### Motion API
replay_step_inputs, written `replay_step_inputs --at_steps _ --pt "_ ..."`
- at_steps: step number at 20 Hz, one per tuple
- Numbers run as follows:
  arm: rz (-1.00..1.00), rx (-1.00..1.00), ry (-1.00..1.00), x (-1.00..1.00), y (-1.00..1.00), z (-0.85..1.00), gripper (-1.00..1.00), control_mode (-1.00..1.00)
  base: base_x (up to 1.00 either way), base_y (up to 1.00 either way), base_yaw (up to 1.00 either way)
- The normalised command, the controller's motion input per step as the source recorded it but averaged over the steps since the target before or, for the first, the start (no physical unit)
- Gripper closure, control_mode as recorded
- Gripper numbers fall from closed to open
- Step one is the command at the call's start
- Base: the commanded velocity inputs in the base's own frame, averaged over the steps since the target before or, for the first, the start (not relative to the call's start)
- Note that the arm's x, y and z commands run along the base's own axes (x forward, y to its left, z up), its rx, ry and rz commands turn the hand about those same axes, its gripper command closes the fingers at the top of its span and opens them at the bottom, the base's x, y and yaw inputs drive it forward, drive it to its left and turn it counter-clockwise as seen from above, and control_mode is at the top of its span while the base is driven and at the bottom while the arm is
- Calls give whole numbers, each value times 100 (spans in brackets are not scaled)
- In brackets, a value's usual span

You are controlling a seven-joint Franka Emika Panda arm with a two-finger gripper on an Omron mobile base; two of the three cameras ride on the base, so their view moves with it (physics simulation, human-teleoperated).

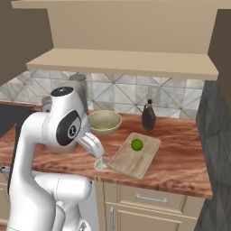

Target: Open the cabinet. Place the bowl and condiment on the counter. Then place the lime and garlic on the cutting board.

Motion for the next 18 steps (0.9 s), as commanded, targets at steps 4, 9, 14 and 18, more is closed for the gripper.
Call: replay_step_inputs --at_steps 4,9,14,18 --pt "11 6 0 0 0 -2 -100 -100 0 0 0" --pt "1 5 0 6 3 -4 -100 -100 0 0 0" --pt "-2 3 0 12 10 -4 -100 -100 0 0 0" --pt "-5 0 0 17 16 -7 -100 -100 0 0 0"
